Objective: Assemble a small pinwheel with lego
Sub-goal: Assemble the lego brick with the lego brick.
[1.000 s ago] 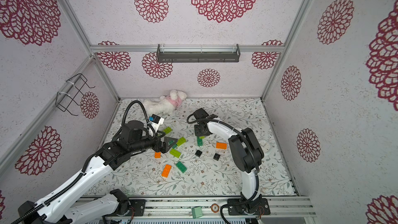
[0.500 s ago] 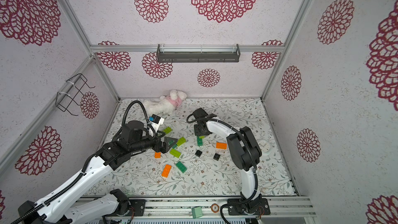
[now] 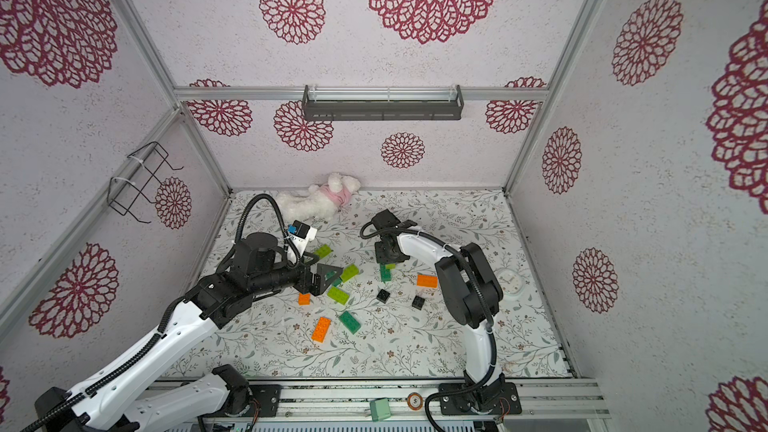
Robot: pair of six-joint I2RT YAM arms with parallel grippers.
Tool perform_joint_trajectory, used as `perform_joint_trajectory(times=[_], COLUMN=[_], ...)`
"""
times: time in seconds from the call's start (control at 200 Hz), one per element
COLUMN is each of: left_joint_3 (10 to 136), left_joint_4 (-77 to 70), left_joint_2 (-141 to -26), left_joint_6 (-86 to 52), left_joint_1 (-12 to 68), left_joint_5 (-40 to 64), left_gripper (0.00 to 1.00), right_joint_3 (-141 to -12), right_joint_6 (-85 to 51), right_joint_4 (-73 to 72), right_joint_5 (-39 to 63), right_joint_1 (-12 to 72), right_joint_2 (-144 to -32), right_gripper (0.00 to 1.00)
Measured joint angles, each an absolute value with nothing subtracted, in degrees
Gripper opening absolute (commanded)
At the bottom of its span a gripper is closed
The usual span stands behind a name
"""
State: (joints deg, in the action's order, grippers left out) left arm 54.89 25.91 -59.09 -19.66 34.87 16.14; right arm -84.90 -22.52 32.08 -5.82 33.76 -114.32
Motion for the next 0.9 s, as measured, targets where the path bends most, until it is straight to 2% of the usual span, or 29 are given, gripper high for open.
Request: perform_joint_trajectory(times=[0.896], left_joint_3=[54.9], left_joint_4=[26.0], left_joint_2=[-59.1], left_joint_6=[-19.5], left_joint_1=[34.9], left_joint_5=[16.0], left_gripper=[0.97], right_joint_3=[-84.6], right_joint_6=[-23.2], right_joint_4=[31.6], right_joint_5=[-7.3], right_joint_1=[34.5], right_joint_2=[-114.5], right_gripper=[0.19])
